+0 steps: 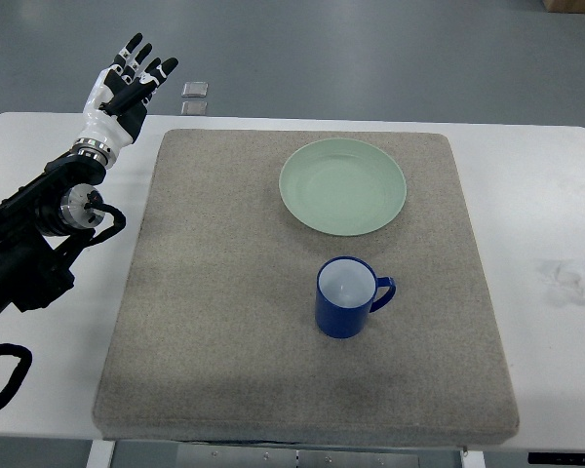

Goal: Place cup left of plate with left hand
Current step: 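Swing the raised left hand down and forward over the mat, then reach the left hand toward the blue mug beside the plate, then close the left hand's fingers around the blue mug's body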

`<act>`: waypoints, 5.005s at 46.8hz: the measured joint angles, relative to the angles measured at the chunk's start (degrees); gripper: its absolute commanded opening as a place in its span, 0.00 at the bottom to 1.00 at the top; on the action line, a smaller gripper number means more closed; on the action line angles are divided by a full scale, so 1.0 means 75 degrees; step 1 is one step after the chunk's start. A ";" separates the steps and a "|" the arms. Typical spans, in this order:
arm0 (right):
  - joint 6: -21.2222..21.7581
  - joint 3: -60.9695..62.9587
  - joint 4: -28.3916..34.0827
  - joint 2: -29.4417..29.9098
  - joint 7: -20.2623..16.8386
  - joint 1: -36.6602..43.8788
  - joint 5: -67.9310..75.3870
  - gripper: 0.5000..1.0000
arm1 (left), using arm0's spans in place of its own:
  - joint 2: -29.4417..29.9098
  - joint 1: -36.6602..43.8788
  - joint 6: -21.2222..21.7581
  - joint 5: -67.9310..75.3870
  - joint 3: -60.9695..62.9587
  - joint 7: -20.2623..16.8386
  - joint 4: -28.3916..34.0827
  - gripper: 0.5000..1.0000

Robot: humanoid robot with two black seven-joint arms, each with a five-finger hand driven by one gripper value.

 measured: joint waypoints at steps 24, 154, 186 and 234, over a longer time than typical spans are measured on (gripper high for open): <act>0.0000 0.0000 -0.0001 0.0000 -0.0001 0.0000 0.0000 0.86 | 0.0008 0.0112 -0.0155 0.0029 0.0116 -0.0265 -0.0108 1.00; 0.0000 0.0000 -0.0001 0.0000 -0.0003 -0.0001 0.0000 0.86 | 0.0287 0.0059 -0.3764 0.4555 0.3808 -0.0200 -0.2860 1.00; 0.0000 0.0000 -0.0001 0.0000 -0.0002 -0.0003 0.0000 0.86 | 0.0014 0.0070 -0.3764 0.4582 0.3925 -0.0199 -0.2763 1.00; 0.0000 0.0000 -0.0001 0.0000 0.0000 0.0000 0.0000 0.86 | -0.0043 0.0024 -0.3764 0.4571 0.4053 -0.0199 -0.2718 0.86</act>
